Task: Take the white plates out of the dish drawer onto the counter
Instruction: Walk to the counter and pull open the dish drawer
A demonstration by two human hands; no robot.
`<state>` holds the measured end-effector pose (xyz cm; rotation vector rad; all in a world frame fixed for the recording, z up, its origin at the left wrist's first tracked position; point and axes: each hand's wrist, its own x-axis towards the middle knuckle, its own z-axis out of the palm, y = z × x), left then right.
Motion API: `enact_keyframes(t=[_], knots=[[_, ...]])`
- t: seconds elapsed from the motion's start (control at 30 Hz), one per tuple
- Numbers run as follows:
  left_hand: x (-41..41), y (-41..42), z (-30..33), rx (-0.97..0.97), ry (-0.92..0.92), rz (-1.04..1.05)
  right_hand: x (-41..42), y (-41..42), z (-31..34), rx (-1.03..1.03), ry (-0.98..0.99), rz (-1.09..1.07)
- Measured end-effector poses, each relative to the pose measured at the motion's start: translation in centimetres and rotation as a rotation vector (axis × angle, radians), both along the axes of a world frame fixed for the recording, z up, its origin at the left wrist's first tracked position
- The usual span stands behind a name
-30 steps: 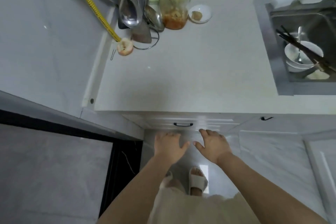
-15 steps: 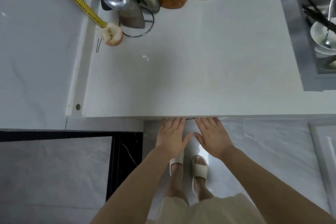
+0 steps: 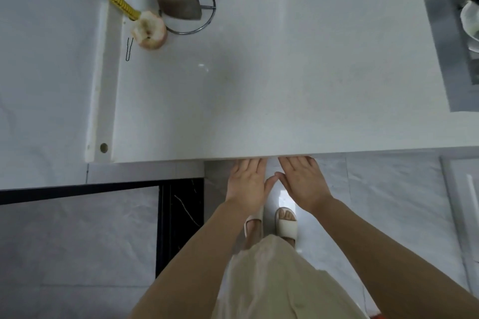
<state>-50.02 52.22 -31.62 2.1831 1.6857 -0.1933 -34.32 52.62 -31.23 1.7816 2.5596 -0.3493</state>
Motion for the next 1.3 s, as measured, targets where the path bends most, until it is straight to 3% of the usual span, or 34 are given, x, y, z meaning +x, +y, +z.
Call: enact_keyframes(t=[0.23,0.5,0.77,0.93,1.07,1.3], knots=[[0.2,-0.3,0.2,0.001,-0.029,0.024,-0.1,-0.4,0.0,-0.053,0.042,-0.037],[0.8,-2.1,1.0,-0.130,-0.011,0.077,0.2,-2.1,0.0,-0.241,0.042,-0.013],[0.7,-6.2,2.6,-0.201,0.062,-0.005,1.2,-5.9,1.1,-0.279,0.107,0.023],[0.6,-7.8,4.9,-0.107,-0.062,0.141,2.2,-6.9,3.3,-0.020,0.198,-0.045],[0.9,-7.6,5.7,0.018,-0.010,0.146,2.7,-6.6,3.5,-0.134,0.128,-0.091],[0.8,-8.8,4.6,-0.048,0.023,0.139,2.6,-8.2,3.2,-0.219,0.198,-0.233]])
